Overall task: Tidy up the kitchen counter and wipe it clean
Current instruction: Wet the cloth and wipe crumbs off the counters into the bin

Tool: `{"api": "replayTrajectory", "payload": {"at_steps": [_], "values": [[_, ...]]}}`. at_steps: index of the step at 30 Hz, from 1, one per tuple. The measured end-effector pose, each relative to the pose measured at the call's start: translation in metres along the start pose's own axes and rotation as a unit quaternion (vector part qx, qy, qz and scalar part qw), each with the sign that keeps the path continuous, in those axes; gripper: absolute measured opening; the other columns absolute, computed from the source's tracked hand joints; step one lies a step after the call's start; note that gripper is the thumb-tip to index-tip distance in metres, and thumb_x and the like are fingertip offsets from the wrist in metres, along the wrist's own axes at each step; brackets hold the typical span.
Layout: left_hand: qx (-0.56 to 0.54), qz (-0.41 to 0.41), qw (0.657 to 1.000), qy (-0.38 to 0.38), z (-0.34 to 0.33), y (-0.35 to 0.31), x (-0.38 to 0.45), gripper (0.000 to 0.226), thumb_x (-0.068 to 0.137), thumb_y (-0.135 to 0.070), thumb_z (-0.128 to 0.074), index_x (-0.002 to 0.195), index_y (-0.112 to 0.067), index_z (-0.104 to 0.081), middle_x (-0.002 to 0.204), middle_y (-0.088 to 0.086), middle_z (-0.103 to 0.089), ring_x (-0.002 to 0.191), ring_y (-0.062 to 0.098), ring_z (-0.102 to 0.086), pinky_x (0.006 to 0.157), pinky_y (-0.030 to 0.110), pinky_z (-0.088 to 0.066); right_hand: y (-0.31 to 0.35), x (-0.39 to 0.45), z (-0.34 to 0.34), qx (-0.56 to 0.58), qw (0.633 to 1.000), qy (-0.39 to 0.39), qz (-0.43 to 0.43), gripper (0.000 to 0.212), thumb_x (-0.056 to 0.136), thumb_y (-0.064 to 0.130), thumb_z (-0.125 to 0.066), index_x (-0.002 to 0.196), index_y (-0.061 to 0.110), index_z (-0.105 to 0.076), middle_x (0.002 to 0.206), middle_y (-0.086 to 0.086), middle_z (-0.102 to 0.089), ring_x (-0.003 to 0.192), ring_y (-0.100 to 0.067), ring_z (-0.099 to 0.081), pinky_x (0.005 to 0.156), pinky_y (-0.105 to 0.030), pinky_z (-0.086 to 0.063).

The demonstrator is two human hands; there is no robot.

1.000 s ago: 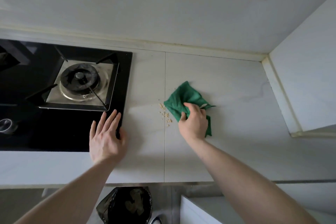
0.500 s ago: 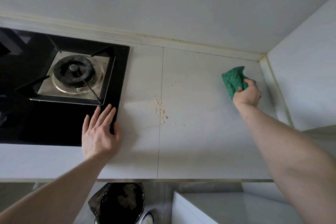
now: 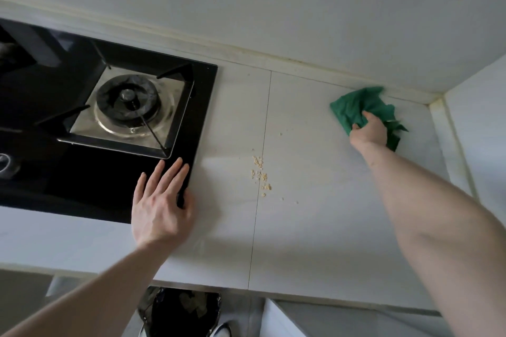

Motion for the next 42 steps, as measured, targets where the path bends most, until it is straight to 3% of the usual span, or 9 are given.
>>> {"api": "replayTrajectory", "payload": {"at_steps": [12, 23, 26, 32, 38, 42], "values": [[0.005, 0.01, 1.0, 0.016, 0.001, 0.003, 0.001, 0.06, 0.089, -0.035, -0.052, 0.149, -0.033, -0.052, 0.16, -0.017, -0.04, 0.155, 0.011, -0.025, 0.127, 0.044, -0.018, 0.074, -0.079, -0.035, -0.002, 0.963, 0.096, 0.25, 0.045, 0.092, 0.014, -0.065, 0.136, 0.017, -0.06, 0.141, -0.004, -0.058, 0.129, -0.03, -0.052, 0.109, -0.036, -0.041], [0.006, 0.018, 0.999, 0.042, 0.008, 0.002, -0.001, 0.062, 0.088, -0.039, -0.046, 0.151, -0.035, -0.049, 0.162, -0.019, -0.036, 0.156, 0.008, -0.02, 0.128, 0.043, -0.016, 0.081, -0.23, -0.034, -0.002, 0.917, 0.139, 0.373, 0.033, 0.086, 0.011, -0.068, 0.118, 0.019, -0.068, 0.118, 0.004, -0.069, 0.107, -0.025, -0.06, 0.09, -0.03, -0.045], [0.004, 0.015, 0.999, 0.042, 0.009, 0.001, -0.003, 0.062, 0.089, -0.039, -0.044, 0.151, -0.034, -0.049, 0.162, -0.019, -0.036, 0.156, 0.009, -0.02, 0.128, 0.042, -0.015, 0.086, -0.218, -0.029, 0.045, 0.935, 0.143, 0.32, 0.032, 0.089, 0.01, -0.066, 0.12, 0.019, -0.066, 0.12, 0.003, -0.067, 0.111, -0.021, -0.058, 0.095, -0.031, -0.047], [-0.004, 0.013, 0.999, 0.031, 0.007, 0.0, 0.0, 0.06, 0.09, -0.037, -0.047, 0.149, -0.034, -0.051, 0.161, -0.018, -0.038, 0.155, 0.009, -0.022, 0.128, 0.042, -0.016, 0.143, -0.135, -0.017, 0.061, 0.959, 0.034, 0.273, 0.034, 0.088, 0.013, -0.065, 0.122, 0.017, -0.065, 0.121, -0.004, -0.068, 0.109, -0.03, -0.061, 0.092, -0.034, -0.048], [-0.012, 0.012, 1.0, 0.017, 0.005, 0.001, 0.0, 0.06, 0.088, -0.036, -0.047, 0.148, -0.033, -0.053, 0.16, -0.018, -0.04, 0.155, 0.01, -0.025, 0.127, 0.044, -0.02, 0.194, -0.101, -0.056, -0.01, 0.966, 0.091, 0.243, 0.037, 0.093, 0.018, -0.066, 0.13, 0.023, -0.064, 0.129, -0.004, -0.066, 0.122, -0.029, -0.058, 0.096, -0.033, -0.046], [-0.008, 0.009, 1.0, 0.015, 0.002, 0.004, 0.0, 0.06, 0.088, -0.034, -0.052, 0.148, -0.033, -0.053, 0.16, -0.017, -0.04, 0.155, 0.011, -0.025, 0.127, 0.044, -0.019, 0.201, -0.117, -0.089, -0.045, 0.955, 0.126, 0.266, 0.038, 0.092, 0.017, -0.065, 0.13, 0.025, -0.062, 0.132, 0.001, -0.061, 0.119, -0.03, -0.055, 0.095, -0.041, -0.049]]}}
Point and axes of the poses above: each hand's wrist, its own x-axis towards the middle knuckle, its own z-axis out of the back of the hand, y = z × x, the point moved 1 cm from there along x, towards the middle knuckle
